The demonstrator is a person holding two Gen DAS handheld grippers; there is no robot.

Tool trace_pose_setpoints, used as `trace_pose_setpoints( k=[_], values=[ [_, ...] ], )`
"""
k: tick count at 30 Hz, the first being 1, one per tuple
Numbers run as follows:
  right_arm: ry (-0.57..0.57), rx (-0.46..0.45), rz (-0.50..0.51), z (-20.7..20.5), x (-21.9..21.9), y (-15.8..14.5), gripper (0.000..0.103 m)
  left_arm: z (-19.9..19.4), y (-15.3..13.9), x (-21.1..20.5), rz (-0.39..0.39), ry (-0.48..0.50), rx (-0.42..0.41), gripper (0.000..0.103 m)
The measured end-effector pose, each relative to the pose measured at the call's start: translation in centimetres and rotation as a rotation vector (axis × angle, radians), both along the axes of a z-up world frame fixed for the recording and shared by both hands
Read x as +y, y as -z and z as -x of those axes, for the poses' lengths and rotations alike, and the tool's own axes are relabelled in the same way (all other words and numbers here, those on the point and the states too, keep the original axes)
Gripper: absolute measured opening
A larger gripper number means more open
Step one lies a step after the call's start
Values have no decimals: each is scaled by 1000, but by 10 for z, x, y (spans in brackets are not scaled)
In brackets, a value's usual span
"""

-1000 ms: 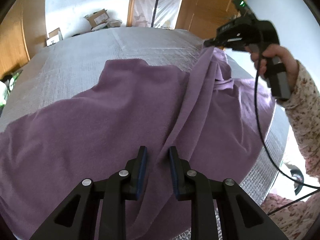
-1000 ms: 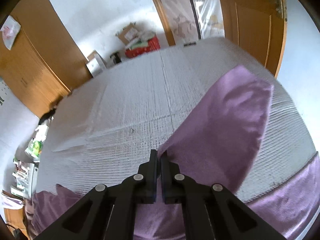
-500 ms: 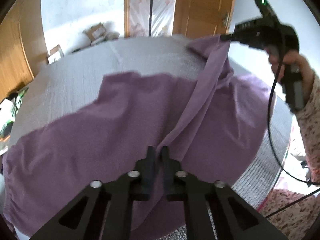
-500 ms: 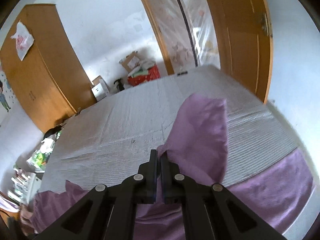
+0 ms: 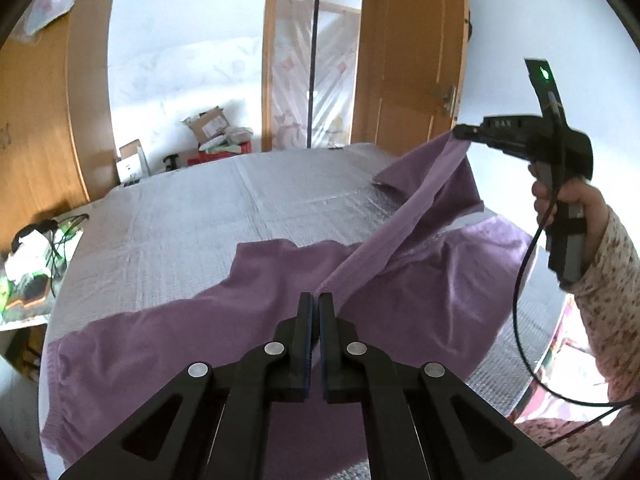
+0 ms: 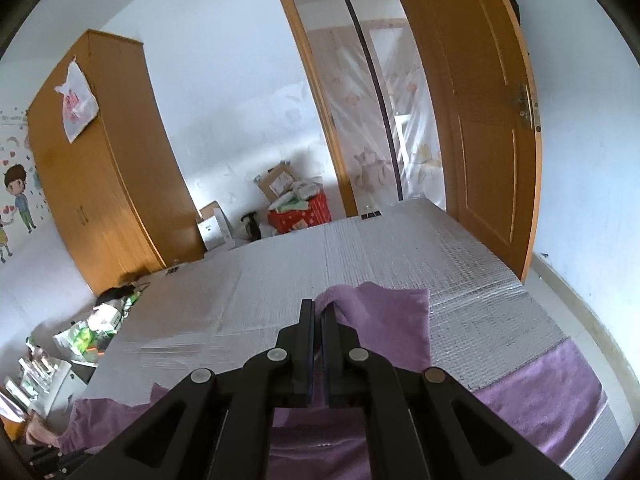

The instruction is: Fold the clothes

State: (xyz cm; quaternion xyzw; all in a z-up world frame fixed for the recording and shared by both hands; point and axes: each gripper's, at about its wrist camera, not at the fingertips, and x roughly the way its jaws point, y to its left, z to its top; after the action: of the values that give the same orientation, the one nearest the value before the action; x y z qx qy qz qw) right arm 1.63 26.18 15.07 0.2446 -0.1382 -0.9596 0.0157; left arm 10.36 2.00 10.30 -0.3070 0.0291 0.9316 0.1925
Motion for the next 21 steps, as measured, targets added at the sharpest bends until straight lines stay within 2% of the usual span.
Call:
trace_pose_setpoints(
  k=[2, 10, 21],
  values=[
    [4, 14, 4, -9, 3, 2, 3, -5, 3, 1, 12, 13, -3, 3],
    [41, -38, 75, -44, 31, 42, 3, -16, 26, 9, 48, 95, -84, 3],
    [79, -84, 109, -85, 49, 75, 3, -24, 40, 9, 22, 131, -138, 3]
  ],
)
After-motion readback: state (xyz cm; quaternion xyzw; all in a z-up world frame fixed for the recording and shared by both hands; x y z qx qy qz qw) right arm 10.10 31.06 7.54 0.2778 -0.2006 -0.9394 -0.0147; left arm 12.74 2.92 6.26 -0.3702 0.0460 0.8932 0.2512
